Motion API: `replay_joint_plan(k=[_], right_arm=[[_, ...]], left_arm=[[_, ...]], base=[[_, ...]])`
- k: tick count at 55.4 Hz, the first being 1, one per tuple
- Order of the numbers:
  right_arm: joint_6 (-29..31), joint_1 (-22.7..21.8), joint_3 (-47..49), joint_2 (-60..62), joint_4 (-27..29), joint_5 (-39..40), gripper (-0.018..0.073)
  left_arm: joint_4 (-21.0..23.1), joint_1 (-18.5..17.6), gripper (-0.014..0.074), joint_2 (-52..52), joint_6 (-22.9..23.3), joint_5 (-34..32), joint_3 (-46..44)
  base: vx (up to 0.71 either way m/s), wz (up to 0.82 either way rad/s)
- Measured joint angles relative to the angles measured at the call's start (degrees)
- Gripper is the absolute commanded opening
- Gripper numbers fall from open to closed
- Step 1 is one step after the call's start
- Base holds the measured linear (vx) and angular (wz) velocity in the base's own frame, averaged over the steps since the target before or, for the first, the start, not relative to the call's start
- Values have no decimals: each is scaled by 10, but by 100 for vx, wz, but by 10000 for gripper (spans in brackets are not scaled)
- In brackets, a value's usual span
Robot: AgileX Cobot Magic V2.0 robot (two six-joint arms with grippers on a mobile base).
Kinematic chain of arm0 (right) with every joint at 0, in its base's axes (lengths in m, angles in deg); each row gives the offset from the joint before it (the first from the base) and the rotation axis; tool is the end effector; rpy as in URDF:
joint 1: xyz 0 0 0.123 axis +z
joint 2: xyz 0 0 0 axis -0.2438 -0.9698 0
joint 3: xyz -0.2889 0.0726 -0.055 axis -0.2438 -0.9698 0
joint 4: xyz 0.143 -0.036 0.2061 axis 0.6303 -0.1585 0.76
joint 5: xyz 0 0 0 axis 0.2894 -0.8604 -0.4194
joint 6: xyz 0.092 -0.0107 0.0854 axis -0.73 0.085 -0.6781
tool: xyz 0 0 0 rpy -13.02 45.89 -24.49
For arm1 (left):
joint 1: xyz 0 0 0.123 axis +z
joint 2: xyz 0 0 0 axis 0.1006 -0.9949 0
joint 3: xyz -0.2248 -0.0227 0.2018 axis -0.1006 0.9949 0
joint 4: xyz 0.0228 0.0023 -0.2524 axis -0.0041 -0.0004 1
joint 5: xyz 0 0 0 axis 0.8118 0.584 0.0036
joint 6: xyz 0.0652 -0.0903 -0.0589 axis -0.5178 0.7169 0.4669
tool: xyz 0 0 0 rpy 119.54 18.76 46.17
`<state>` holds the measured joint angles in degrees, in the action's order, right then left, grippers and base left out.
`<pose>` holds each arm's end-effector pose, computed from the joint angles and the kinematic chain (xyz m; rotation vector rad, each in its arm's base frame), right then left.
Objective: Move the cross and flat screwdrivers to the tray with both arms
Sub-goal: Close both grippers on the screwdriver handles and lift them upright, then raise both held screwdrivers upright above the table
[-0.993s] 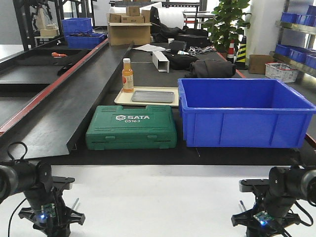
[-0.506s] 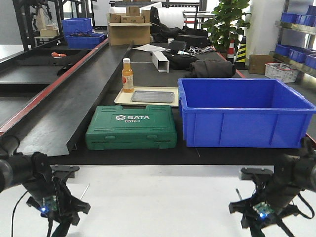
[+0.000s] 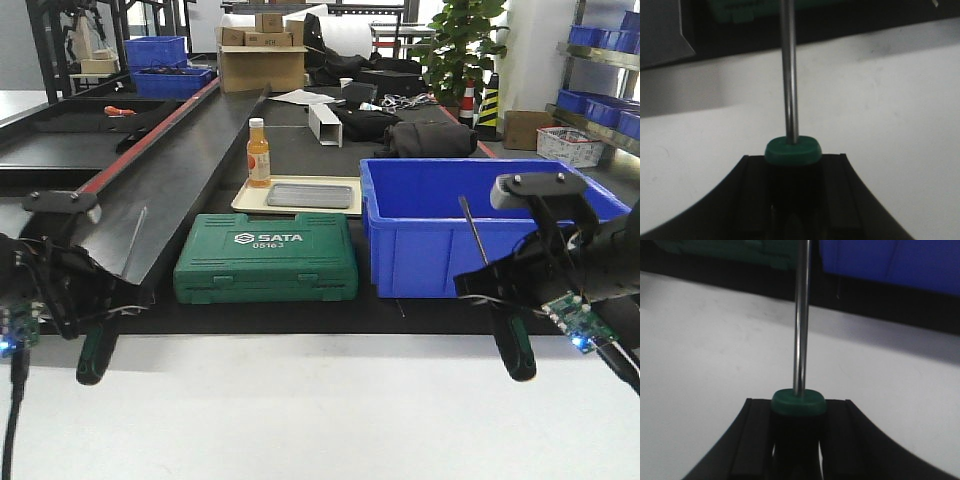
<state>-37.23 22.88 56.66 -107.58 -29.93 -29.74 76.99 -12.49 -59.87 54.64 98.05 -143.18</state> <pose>0.3808 0.0727 0.3598 -0.2667 2.2422 0.1898 0.4024 -0.0691 0.3312 0.2225 2.2805 -0.2584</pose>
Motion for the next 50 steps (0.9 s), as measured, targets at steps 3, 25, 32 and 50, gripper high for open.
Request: replay_joint_plan(k=[3, 25, 32, 50], right_arm=[[-6, 21, 0, 25, -8, 3, -8], [-158, 96, -183, 232, -120, 91, -8], [-166, 96, -242, 295, -127, 111, -8], [-170, 96, -260, 326, -132, 121, -8]], left_arm=[[2, 0, 0, 36, 0, -13, 19], [10, 0, 0, 296, -30, -41, 171], [14, 0, 0, 341, -30, -51, 209], [40, 0, 0, 393, -31, -42, 276]], base=[[0, 0], [0, 0], [0, 0], [0, 0]])
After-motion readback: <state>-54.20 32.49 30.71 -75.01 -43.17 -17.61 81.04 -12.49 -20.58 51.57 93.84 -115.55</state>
